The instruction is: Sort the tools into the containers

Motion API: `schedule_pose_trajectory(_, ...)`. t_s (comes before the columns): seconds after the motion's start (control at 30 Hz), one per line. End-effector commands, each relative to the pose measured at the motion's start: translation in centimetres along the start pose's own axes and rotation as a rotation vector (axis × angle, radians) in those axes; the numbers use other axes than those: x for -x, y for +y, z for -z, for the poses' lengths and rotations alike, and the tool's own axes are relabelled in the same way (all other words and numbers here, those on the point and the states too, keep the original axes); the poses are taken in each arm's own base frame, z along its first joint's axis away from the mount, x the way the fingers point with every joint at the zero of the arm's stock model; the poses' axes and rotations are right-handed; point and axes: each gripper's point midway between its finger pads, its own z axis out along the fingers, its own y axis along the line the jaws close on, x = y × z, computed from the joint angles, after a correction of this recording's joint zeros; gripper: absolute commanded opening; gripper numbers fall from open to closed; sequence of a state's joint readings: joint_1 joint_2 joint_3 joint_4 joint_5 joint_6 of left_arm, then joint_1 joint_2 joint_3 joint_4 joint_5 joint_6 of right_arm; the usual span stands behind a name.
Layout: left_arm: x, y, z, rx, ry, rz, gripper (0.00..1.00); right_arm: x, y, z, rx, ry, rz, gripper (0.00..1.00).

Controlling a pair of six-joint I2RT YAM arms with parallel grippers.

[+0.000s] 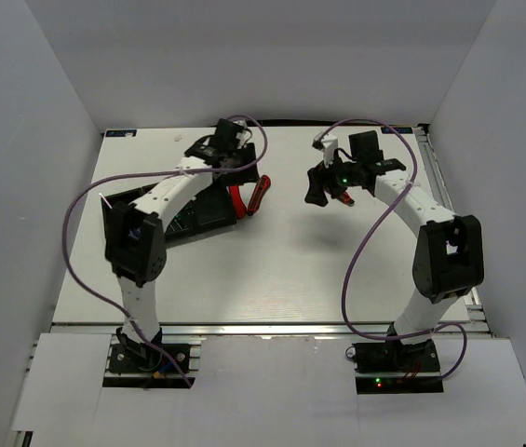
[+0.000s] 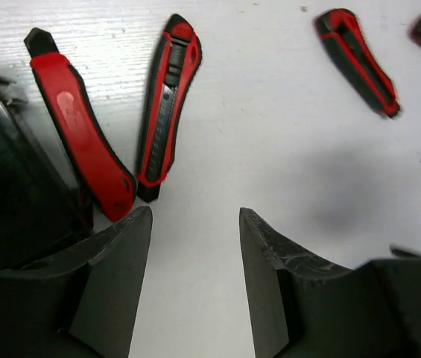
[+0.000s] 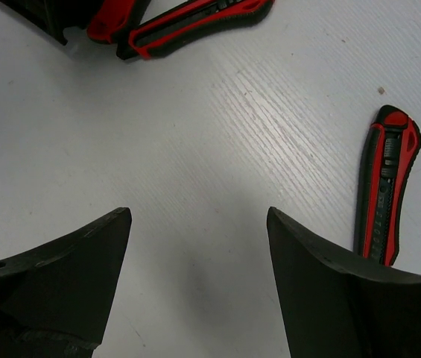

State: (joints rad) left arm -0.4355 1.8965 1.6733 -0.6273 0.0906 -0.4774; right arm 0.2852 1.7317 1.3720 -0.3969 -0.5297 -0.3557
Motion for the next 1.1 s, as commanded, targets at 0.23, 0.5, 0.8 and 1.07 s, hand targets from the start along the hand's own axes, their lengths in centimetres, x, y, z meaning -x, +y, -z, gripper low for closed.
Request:
schedule_pose_trajectory(0.23, 1.2, 3.3, -5.8, 0.445, -0.079, -0.101, 0.61, -0.6, 0.0, 1.5, -0.029, -0.034, -0.037, 0.80)
schedule_pose_trajectory(0.5, 1.6, 5.3, -7.6, 0.580, -0.104, -0.146, 0.62, -1.2, -0.4, 1.6, -0.034, -0.037, -0.060, 0.81)
schedule_pose_trajectory(0.8, -0.8, 6.7, -9.2, 0.617, -0.041, -0.146, 0.64, -1.6, -0.9, 1.8, -0.040, -0.038, -0.086, 0.81)
schedule_pose_trajectory(1.07, -2.1, 7.4, -9.7, 0.628, -0.006, -0.149, 0.64, -1.6, -1.0, 2.0, -0.039, -0.043, -0.092, 0.81)
